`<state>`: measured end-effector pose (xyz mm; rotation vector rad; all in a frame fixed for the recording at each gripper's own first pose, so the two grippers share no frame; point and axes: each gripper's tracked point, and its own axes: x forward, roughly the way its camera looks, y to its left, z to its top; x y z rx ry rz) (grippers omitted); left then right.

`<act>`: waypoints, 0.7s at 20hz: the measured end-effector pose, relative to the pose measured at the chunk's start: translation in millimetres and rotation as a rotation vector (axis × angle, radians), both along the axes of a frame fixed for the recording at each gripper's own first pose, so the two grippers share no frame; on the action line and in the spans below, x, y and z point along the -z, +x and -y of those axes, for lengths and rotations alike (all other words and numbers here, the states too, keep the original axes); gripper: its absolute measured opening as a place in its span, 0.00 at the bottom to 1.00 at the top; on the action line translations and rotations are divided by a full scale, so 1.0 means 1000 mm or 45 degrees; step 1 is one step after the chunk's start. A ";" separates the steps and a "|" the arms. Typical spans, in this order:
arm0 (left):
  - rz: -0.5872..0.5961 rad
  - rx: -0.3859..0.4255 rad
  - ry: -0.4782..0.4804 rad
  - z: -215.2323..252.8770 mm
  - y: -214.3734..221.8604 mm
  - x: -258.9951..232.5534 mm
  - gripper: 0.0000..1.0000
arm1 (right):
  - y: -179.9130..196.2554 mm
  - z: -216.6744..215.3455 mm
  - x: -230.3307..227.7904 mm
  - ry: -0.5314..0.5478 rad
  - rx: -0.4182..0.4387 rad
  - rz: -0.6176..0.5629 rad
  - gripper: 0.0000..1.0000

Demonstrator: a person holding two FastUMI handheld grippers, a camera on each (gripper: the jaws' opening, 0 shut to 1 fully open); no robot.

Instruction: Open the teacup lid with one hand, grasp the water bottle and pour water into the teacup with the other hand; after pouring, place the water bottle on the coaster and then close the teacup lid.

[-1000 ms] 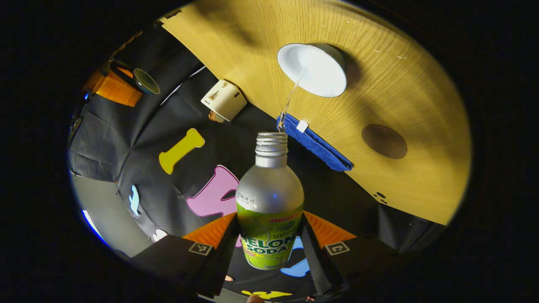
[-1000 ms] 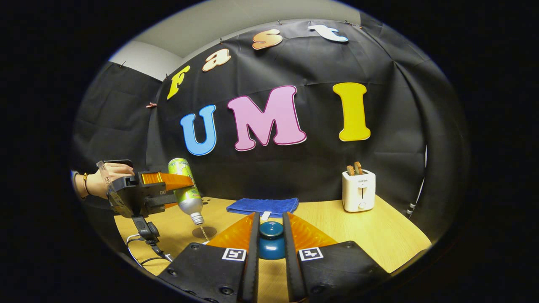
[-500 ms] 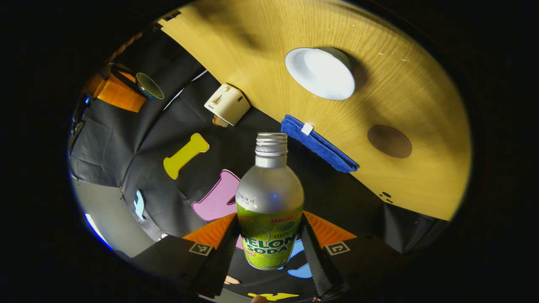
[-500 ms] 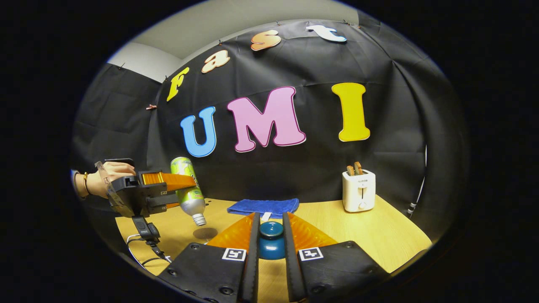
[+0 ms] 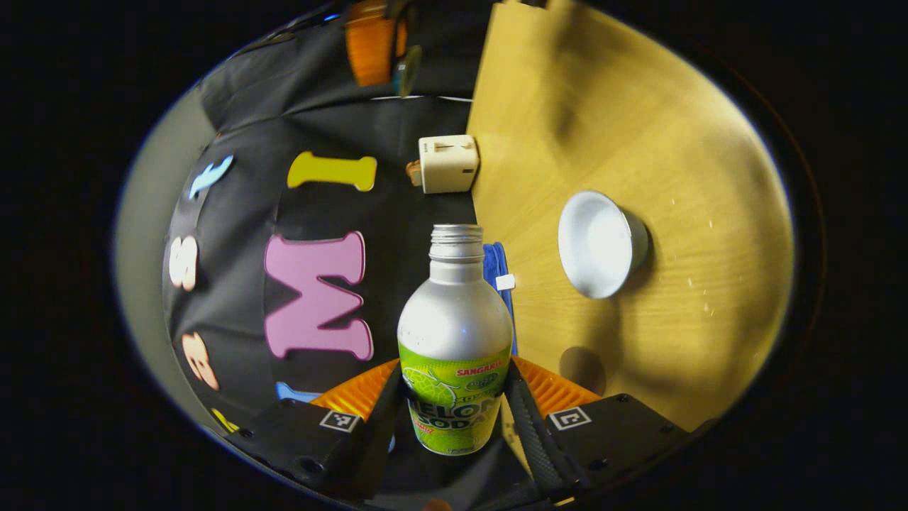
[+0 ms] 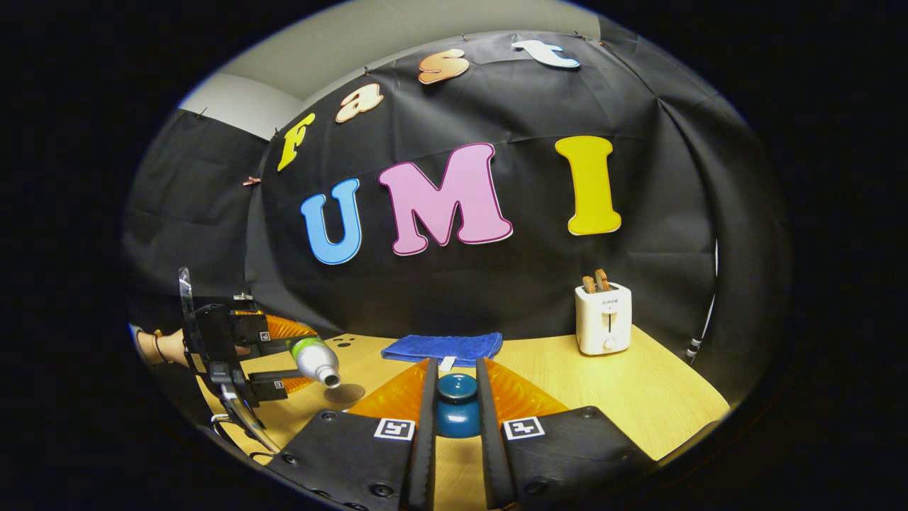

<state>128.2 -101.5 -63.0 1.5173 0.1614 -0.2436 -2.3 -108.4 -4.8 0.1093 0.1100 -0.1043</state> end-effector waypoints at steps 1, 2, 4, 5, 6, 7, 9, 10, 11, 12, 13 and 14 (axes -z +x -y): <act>-0.024 -0.032 -0.129 0.000 -0.003 0.005 0.81 | 0.000 0.000 0.000 0.001 0.000 0.002 0.30; -0.046 -0.068 -0.259 -0.001 -0.006 0.010 0.81 | 0.000 -0.001 -0.001 0.002 -0.001 0.005 0.30; -0.102 -0.137 -0.562 0.004 -0.010 0.019 0.80 | 0.001 -0.001 0.000 0.001 -0.002 0.003 0.30; -0.140 -0.162 -0.724 0.010 -0.008 0.022 0.81 | 0.001 -0.001 0.001 -0.002 -0.001 -0.001 0.30; -0.177 -0.174 -0.879 0.013 -0.010 0.022 0.80 | 0.001 -0.001 0.000 -0.004 -0.001 -0.002 0.30; -0.206 -0.189 -1.009 0.014 -0.010 0.020 0.80 | 0.000 0.000 0.000 -0.003 0.001 -0.003 0.30; -0.207 -0.207 -1.195 0.012 -0.005 0.009 0.80 | 0.001 0.001 0.001 0.002 0.003 -0.004 0.30; -0.196 -0.208 -1.279 0.010 -0.003 0.000 0.80 | 0.002 0.001 0.002 0.006 0.002 -0.005 0.30; -0.189 -0.212 -1.364 0.004 0.000 -0.007 0.80 | 0.001 0.000 0.001 0.008 0.002 -0.005 0.30; -0.178 -0.216 -1.459 0.004 0.003 -0.013 0.80 | 0.001 0.000 0.001 0.007 0.001 -0.005 0.30; -0.163 -0.217 -1.551 0.000 0.008 -0.022 0.80 | 0.001 0.000 0.001 0.006 0.000 -0.005 0.30; -0.136 -0.228 -1.614 -0.010 0.013 -0.028 0.80 | 0.001 -0.001 0.001 0.005 -0.002 -0.003 0.30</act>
